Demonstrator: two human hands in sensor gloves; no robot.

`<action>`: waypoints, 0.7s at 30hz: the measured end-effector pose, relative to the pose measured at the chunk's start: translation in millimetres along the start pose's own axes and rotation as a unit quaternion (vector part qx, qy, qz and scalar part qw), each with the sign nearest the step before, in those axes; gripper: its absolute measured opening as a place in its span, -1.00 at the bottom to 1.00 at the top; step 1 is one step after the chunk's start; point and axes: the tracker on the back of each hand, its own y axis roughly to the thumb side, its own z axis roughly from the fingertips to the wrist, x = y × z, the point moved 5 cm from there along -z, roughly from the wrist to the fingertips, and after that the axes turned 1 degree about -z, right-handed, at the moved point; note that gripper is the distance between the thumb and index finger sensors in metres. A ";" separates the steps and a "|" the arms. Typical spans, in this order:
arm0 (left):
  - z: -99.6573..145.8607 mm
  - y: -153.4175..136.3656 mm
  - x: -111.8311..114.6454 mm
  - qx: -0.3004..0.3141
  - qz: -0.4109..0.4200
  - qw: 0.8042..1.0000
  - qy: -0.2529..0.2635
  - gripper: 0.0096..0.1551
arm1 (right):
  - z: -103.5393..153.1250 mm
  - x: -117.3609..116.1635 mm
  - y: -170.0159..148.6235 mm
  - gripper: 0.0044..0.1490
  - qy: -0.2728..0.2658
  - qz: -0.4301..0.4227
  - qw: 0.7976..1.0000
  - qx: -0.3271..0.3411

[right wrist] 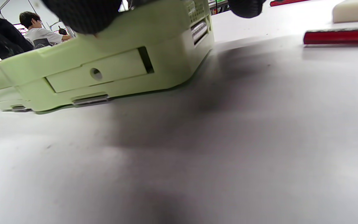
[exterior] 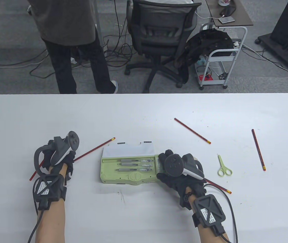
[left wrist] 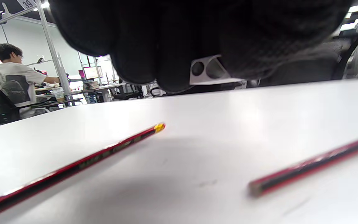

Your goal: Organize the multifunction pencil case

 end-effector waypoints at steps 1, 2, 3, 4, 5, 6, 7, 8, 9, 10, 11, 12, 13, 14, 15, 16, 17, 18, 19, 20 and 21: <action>5.1 -1.0 -7.6 0.004 0.016 1.000 0.009 -0.57 | 0.0 0.0 0.0 0.06 0.000 0.000 1.000 0.000; 9.6 -1.7 -13.6 0.009 0.030 0.999 0.015 -0.57 | 0.1 0.1 -0.1 0.06 0.000 0.002 1.000 -0.001; 15.3 -2.0 -20.8 0.015 0.050 0.998 0.024 -0.57 | 0.1 0.1 0.0 0.06 0.000 0.002 1.000 -0.001; 21.1 -2.0 -27.6 0.021 0.063 0.997 0.032 -0.57 | 0.1 0.1 0.0 0.06 0.000 0.002 1.000 -0.001; 24.8 -1.9 -31.8 0.025 0.072 0.996 0.038 -0.57 | 0.1 0.1 0.0 0.06 0.000 0.002 1.000 -0.001; 30.9 -0.8 -37.4 0.034 0.090 0.994 0.044 -0.57 | 0.1 0.1 0.1 0.06 0.000 0.003 1.000 -0.001; 37.3 0.8 -42.0 0.042 0.106 0.992 0.046 -0.57 | 0.1 0.1 0.1 0.06 0.001 0.003 1.000 -0.001; 40.7 1.8 -43.6 0.046 0.115 0.991 0.047 -0.57 | 0.1 0.1 0.1 0.06 0.001 0.003 1.000 -0.001; 46.8 4.4 -46.5 0.057 0.131 0.988 0.050 -0.57 | 0.1 0.1 0.2 0.06 0.001 0.003 1.000 -0.001; 52.5 7.0 -48.6 0.065 0.142 0.986 0.051 -0.57 | 0.1 0.1 0.2 0.06 0.001 0.003 1.000 -0.001; 58.5 10.0 -50.0 0.074 0.154 0.984 0.054 -0.57 | 0.1 0.1 0.3 0.06 0.001 0.004 1.000 0.000; 61.8 12.4 -50.3 0.082 0.162 0.982 0.054 -0.57 | 0.1 0.1 0.3 0.06 0.001 0.004 1.000 0.000; 66.9 16.5 -49.9 0.093 0.174 0.979 0.049 -0.57 | 0.1 0.0 0.3 0.06 0.000 0.003 1.000 0.000; 71.4 19.8 -49.3 0.100 0.185 0.976 0.047 -0.56 | 0.1 0.0 0.4 0.06 0.000 0.003 1.000 0.000; 75.7 24.0 -48.8 0.109 0.196 0.973 0.046 -0.56 | 0.1 -0.1 0.5 0.06 0.000 0.003 1.000 0.000; 80.7 28.8 -47.5 0.119 0.206 0.970 0.042 -0.56 | 0.1 -0.1 0.6 0.06 0.000 0.004 1.000 0.000; 83.5 31.9 -46.4 0.122 0.211 0.969 0.040 -0.56 | 0.1 -0.1 0.6 0.06 0.000 0.005 1.000 0.000; 88.3 37.5 -44.4 0.130 0.213 0.968 0.036 -0.56 | 0.1 -0.1 0.7 0.06 0.000 0.005 1.000 0.000; 92.3 42.6 -42.5 0.136 0.209 0.968 0.035 -0.56 | 0.1 -0.1 0.7 0.06 0.000 0.004 1.000 0.000; 95.1 46.4 -40.8 0.139 0.204 0.968 0.036 -0.56 | 0.2 -0.1 0.7 0.06 0.000 0.004 1.000 0.000; 98.7 52.1 -37.8 0.144 0.194 0.970 0.037 -0.56 | 0.2 -0.1 0.8 0.06 0.000 0.005 1.000 0.000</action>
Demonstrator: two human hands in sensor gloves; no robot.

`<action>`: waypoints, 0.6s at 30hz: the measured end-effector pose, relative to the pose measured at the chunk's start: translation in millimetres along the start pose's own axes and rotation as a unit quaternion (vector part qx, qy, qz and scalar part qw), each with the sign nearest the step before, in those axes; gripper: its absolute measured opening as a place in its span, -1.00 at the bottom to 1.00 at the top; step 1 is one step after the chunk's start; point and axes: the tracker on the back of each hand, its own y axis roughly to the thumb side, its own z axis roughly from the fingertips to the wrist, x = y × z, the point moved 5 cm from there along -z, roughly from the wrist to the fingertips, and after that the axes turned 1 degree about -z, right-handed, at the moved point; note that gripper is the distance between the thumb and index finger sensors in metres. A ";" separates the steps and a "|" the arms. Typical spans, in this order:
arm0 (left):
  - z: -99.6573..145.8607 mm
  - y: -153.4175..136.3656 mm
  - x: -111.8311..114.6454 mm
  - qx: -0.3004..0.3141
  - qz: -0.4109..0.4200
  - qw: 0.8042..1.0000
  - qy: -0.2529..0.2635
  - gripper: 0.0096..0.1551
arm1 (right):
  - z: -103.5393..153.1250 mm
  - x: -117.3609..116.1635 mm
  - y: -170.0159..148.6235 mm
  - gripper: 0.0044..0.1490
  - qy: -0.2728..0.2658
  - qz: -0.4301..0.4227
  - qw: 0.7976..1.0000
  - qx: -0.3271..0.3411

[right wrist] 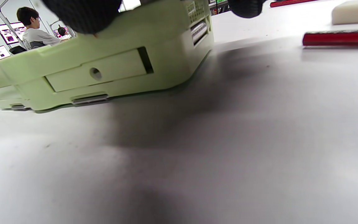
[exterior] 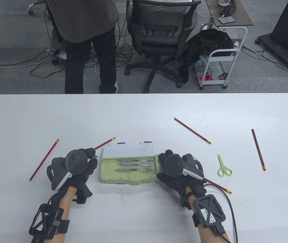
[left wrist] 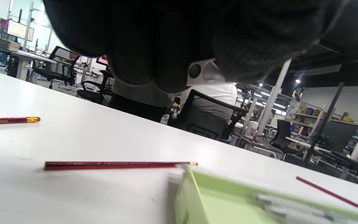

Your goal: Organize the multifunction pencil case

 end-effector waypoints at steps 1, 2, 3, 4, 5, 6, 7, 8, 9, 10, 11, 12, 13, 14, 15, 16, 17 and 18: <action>1.7 3.4 3.7 0.002 -0.007 1.000 -0.003 -0.56 | 0.0 0.0 0.0 0.06 0.000 0.001 1.000 0.000; 3.7 8.1 9.3 0.008 -0.015 1.000 -0.007 -0.56 | 0.0 0.0 0.0 0.06 0.000 0.001 1.000 0.000; 5.0 11.3 12.7 0.012 -0.019 1.000 -0.009 -0.56 | 0.0 0.0 0.1 0.06 0.000 0.001 1.000 0.000; 7.0 16.4 17.9 0.017 -0.026 0.999 -0.009 -0.56 | -0.1 0.0 0.0 0.06 0.000 0.001 1.000 0.000; 8.2 19.9 21.2 0.020 -0.032 0.999 -0.008 -0.56 | -0.1 0.0 0.0 0.06 0.000 0.001 1.000 0.000; 9.8 25.1 26.2 0.026 -0.043 0.999 -0.009 -0.56 | -0.1 0.0 0.1 0.06 0.001 0.001 1.000 0.001; 10.7 29.6 31.0 0.032 -0.055 0.998 -0.011 -0.56 | 0.0 0.0 0.1 0.06 0.001 0.001 1.000 0.001; 10.9 32.1 34.1 0.035 -0.063 0.997 -0.014 -0.56 | 0.0 0.0 0.2 0.06 0.001 0.001 1.000 0.001; 11.2 34.8 38.4 0.036 -0.076 0.996 -0.019 -0.56 | 0.0 0.0 0.2 0.06 0.001 0.001 1.000 0.001; 11.7 36.5 40.6 0.038 -0.082 0.996 -0.018 -0.56 | 0.0 -0.1 0.2 0.06 0.001 0.001 1.000 0.001; 12.4 39.4 43.2 0.042 -0.089 0.995 -0.016 -0.56 | 0.0 -0.1 0.3 0.06 0.000 0.001 1.000 0.001; 12.8 41.4 44.4 0.045 -0.097 0.994 -0.016 -0.57 | 0.0 -0.1 0.3 0.06 0.000 0.001 1.000 0.001; 13.4 44.7 46.0 0.051 -0.111 0.992 -0.016 -0.56 | 0.1 -0.2 0.4 0.06 0.000 0.002 1.000 0.001; 14.0 47.2 46.5 0.054 -0.119 0.991 -0.013 -0.57 | 0.1 -0.1 0.4 0.06 0.000 0.002 1.000 0.001; 14.7 50.6 46.9 0.058 -0.129 0.990 -0.008 -0.57 | 0.1 -0.1 0.5 0.06 0.000 0.002 1.000 0.001; 15.4 54.3 47.9 0.064 -0.140 0.988 -0.006 -0.57 | 0.0 -0.1 0.4 0.06 0.000 0.002 1.000 0.001; 16.0 57.3 49.3 0.067 -0.150 0.986 -0.004 -0.57 | 0.0 -0.1 0.4 0.06 0.000 0.002 1.000 0.001; 16.2 58.9 50.5 0.068 -0.159 0.985 -0.003 -0.57 | 0.0 -0.1 0.4 0.06 0.000 0.002 1.000 0.001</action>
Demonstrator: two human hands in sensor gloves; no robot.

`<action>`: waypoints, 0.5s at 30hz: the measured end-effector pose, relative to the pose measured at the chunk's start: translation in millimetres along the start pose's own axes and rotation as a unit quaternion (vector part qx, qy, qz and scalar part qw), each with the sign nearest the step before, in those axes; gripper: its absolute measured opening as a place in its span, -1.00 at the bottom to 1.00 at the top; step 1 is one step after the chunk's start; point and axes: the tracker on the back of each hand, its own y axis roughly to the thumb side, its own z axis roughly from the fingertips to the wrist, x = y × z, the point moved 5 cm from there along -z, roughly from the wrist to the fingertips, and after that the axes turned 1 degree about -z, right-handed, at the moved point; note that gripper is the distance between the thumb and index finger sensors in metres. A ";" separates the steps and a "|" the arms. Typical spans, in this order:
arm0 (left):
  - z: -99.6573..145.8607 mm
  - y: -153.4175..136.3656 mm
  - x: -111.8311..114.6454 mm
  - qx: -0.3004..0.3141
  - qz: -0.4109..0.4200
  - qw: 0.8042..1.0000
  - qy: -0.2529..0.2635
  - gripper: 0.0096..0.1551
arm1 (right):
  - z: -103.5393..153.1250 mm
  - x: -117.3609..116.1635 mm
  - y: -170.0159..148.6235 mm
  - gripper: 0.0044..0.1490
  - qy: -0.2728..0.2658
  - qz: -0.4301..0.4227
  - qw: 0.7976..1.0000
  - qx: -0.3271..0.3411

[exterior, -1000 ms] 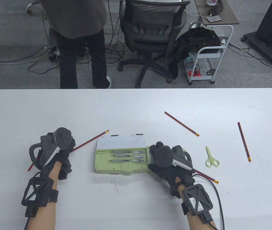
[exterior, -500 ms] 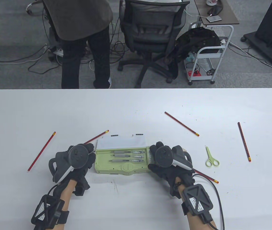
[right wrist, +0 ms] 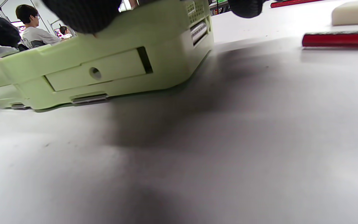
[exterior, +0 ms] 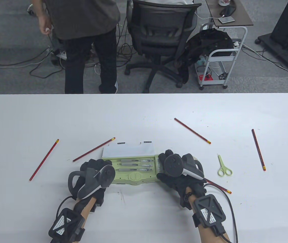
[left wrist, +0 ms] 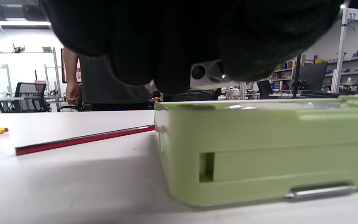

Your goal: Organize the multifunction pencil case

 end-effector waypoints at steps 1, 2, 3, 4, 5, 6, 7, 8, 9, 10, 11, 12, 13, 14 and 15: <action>-0.5 2.6 1.5 0.002 -0.018 1.000 -0.001 -0.57 | 0.0 0.0 0.0 0.06 0.000 0.000 1.000 0.000; -0.9 4.6 3.4 0.005 -0.031 0.999 -0.003 -0.57 | 0.0 0.0 0.0 0.06 0.000 0.000 1.000 0.000; -1.0 5.4 4.3 0.006 -0.035 0.999 -0.002 -0.57 | 0.0 0.0 0.0 0.06 0.000 0.000 1.000 0.000; -1.1 6.5 5.3 0.006 -0.041 0.999 -0.002 -0.57 | 0.0 0.0 0.0 0.06 0.000 0.000 1.000 0.000; -1.0 7.6 5.8 0.008 -0.047 0.999 -0.003 -0.57 | 0.0 0.0 0.0 0.06 0.000 0.000 1.000 0.000; -1.0 8.3 5.7 0.009 -0.050 0.999 -0.001 -0.57 | 0.0 0.0 0.0 0.06 0.000 0.000 1.000 0.000; -0.9 8.9 5.8 0.010 -0.053 0.999 -0.002 -0.57 | 0.0 0.0 0.0 0.06 0.000 0.000 1.000 0.000; -1.0 9.4 6.0 0.010 -0.056 0.998 -0.003 -0.57 | 0.0 0.0 0.0 0.06 0.000 0.000 1.000 0.000; -0.9 9.9 5.9 0.011 -0.058 0.998 -0.004 -0.57 | 0.0 0.0 0.0 0.06 0.000 0.000 1.000 0.000; -1.0 10.5 5.9 0.012 -0.060 0.998 -0.005 -0.57 | 0.0 0.0 0.0 0.06 0.000 0.000 1.000 0.000; -1.0 10.7 6.3 0.013 -0.062 0.998 -0.007 -0.57 | 0.0 0.0 0.0 0.06 0.000 0.000 1.000 0.000; -1.1 11.2 7.0 0.014 -0.066 0.998 -0.013 -0.58 | 0.0 0.2 -0.2 0.06 0.000 0.002 1.000 0.000; -1.1 11.3 7.3 0.015 -0.069 0.997 -0.018 -0.59 | -0.2 0.2 0.1 0.06 0.000 0.002 1.000 0.000; -1.1 11.1 7.0 0.016 -0.069 0.997 -0.021 -0.58 | 0.0 0.1 0.2 0.06 0.001 0.002 1.000 0.000; -1.0 9.9 6.6 0.016 -0.063 0.998 -0.026 -0.57 | 0.0 0.1 0.2 0.06 0.001 0.002 1.000 0.000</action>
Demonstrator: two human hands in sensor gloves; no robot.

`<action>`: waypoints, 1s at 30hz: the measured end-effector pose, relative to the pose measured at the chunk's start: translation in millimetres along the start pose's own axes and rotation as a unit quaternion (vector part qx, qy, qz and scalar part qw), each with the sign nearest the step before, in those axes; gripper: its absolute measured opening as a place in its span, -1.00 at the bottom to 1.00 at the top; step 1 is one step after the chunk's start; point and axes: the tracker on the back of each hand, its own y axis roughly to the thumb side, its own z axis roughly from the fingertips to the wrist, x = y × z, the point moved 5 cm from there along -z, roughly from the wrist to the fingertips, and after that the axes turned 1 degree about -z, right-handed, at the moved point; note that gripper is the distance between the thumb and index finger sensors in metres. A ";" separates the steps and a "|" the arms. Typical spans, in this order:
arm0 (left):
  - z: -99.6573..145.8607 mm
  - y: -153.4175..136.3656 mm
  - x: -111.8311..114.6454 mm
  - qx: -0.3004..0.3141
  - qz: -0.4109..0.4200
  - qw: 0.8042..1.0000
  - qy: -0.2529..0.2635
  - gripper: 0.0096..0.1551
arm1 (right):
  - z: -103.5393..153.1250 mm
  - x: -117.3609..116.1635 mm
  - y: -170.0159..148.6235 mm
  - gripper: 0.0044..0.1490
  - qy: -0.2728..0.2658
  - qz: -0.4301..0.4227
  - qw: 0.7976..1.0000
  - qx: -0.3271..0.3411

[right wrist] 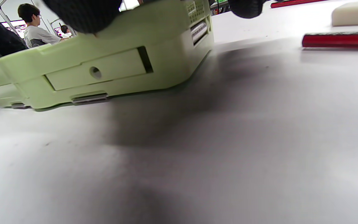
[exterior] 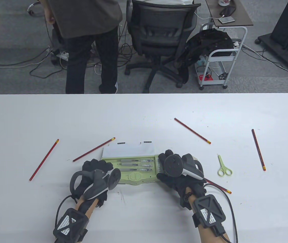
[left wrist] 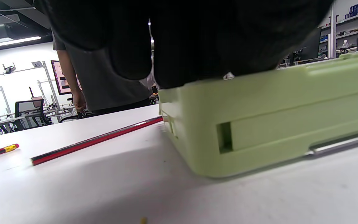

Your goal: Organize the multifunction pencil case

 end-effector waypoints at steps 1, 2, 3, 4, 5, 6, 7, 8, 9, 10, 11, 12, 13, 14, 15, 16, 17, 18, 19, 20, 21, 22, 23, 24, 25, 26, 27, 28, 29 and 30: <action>0.1 -1.3 0.0 -0.001 0.006 1.000 -0.004 -0.56 | 0.1 -0.1 0.0 0.06 0.000 0.000 1.000 0.000; 0.7 -4.8 -1.2 -0.006 0.016 1.000 -0.005 -0.56 | 0.1 0.0 0.1 0.06 0.000 -0.001 1.000 0.001; 0.3 -10.6 -3.1 -0.015 0.026 1.000 -0.001 -0.55 | 0.1 0.1 0.3 0.06 -0.001 -0.001 1.000 0.001; -0.6 -15.1 -3.8 -0.022 0.033 0.999 -0.002 -0.54 | 0.1 0.3 0.5 0.06 -0.001 -0.001 1.000 0.002; -2.8 -22.5 -3.4 -0.035 0.047 0.998 -0.007 -0.53 | -0.1 0.6 0.8 0.06 -0.001 -0.002 1.000 0.003; -5.2 -27.9 -2.6 -0.045 0.060 0.997 -0.014 -0.52 | -0.1 1.1 1.2 0.06 -0.003 -0.003 1.000 0.004; -8.7 -35.3 -0.7 -0.058 0.079 0.995 -0.026 -0.50 | -0.3 1.9 1.9 0.06 -0.007 -0.007 1.000 0.008; -11.7 -40.4 1.2 -0.067 0.092 0.993 -0.037 -0.48 | -0.2 2.1 2.1 0.06 -0.008 -0.008 1.000 0.008; -16.2 -47.4 4.1 -0.079 0.110 0.989 -0.054 -0.46 | -0.3 2.3 2.6 0.05 -0.008 -0.008 1.000 0.008; -20.5 -52.0 6.4 -0.088 0.120 0.986 -0.069 -0.44 | -0.5 2.4 2.8 0.05 -0.008 -0.009 1.000 0.009; -25.2 -56.6 8.6 -0.096 0.131 0.983 -0.086 -0.43 | -0.7 2.7 3.0 0.05 -0.009 -0.011 1.000 0.010; -29.2 -59.5 9.9 -0.101 0.140 0.980 -0.097 -0.42 | -0.7 2.8 3.2 0.05 -0.010 -0.016 1.000 0.011; -35.6 -63.0 11.3 -0.106 0.154 0.976 -0.109 -0.41 | -1.0 2.7 3.4 0.05 -0.010 -0.021 1.000 0.011; -41.9 -66.0 12.5 -0.114 0.162 0.973 -0.121 -0.41 | -1.2 2.8 3.5 0.05 -0.010 -0.023 1.000 0.012; -47.3 -68.5 13.7 -0.123 0.165 0.969 -0.134 -0.41 | -1.4 2.9 3.5 0.04 -0.011 -0.026 1.000 0.012; -53.3 -70.2 14.7 -0.130 0.167 0.967 -0.144 -0.42 | -1.6 3.2 3.4 0.04 -0.012 -0.031 0.999 0.011; -57.6 -70.3 15.2 -0.132 0.169 0.965 -0.151 -0.42 | -1.7 3.2 3.3 0.04 -0.012 -0.034 0.999 0.011; -61.5 -69.7 15.7 -0.133 0.170 0.964 -0.157 -0.42 | -1.8 3.3 3.2 0.04 -0.013 -0.035 0.999 0.011; -65.8 -68.5 16.6 -0.137 0.173 0.962 -0.164 -0.43 | -2.0 3.4 3.1 0.04 -0.014 -0.037 0.999 0.011; -70.3 -66.9 18.4 -0.145 0.173 0.959 -0.174 -0.42 | -2.2 3.6 2.9 0.03 -0.013 -0.038 0.999 0.011; -73.3 -65.3 20.2 -0.149 0.170 0.957 -0.183 -0.42 | -2.3 3.7 2.9 0.03 -0.013 -0.039 0.999 0.010; -76.7 -63.4 22.7 -0.152 0.167 0.955 -0.194 -0.42 | -2.5 3.8 2.9 0.03 -0.012 -0.039 0.999 0.011; -78.4 -62.5 24.5 -0.157 0.166 0.953 -0.199 -0.42 | -2.5 3.8 2.7 0.03 -0.012 -0.040 0.999 0.011; -80.7 -60.6 27.7 -0.163 0.166 0.950 -0.209 -0.42 | -2.6 3.8 2.7 0.03 -0.012 -0.042 0.999 0.011; -82.8 -58.8 29.7 -0.165 0.166 0.949 -0.213 -0.42 | -2.6 3.7 2.5 0.02 -0.012 -0.045 0.999 0.011; -84.3 -57.6 30.9 -0.165 0.166 0.948 -0.213 -0.42 | -2.6 3.6 2.5 0.02 -0.012 -0.046 0.999 0.011; -86.4 -55.8 32.7 -0.167 0.166 0.948 -0.216 -0.42 | -2.7 3.5 2.4 0.01 -0.011 -0.047 0.999 0.011; -87.9 -54.6 34.0 -0.167 0.166 0.947 -0.218 -0.43 | -2.8 3.4 2.4 0.01 -0.009 -0.047 0.999 0.011; -89.7 -53.2 35.8 -0.168 0.167 0.946 -0.222 -0.42 | -3.0 3.2 2.3 0.01 -0.007 -0.049 0.999 0.011; -91.8 -51.8 37.9 -0.170 0.170 0.944 -0.226 -0.42 | -2.9 2.9 2.3 0.01 -0.005 -0.051 0.999 0.011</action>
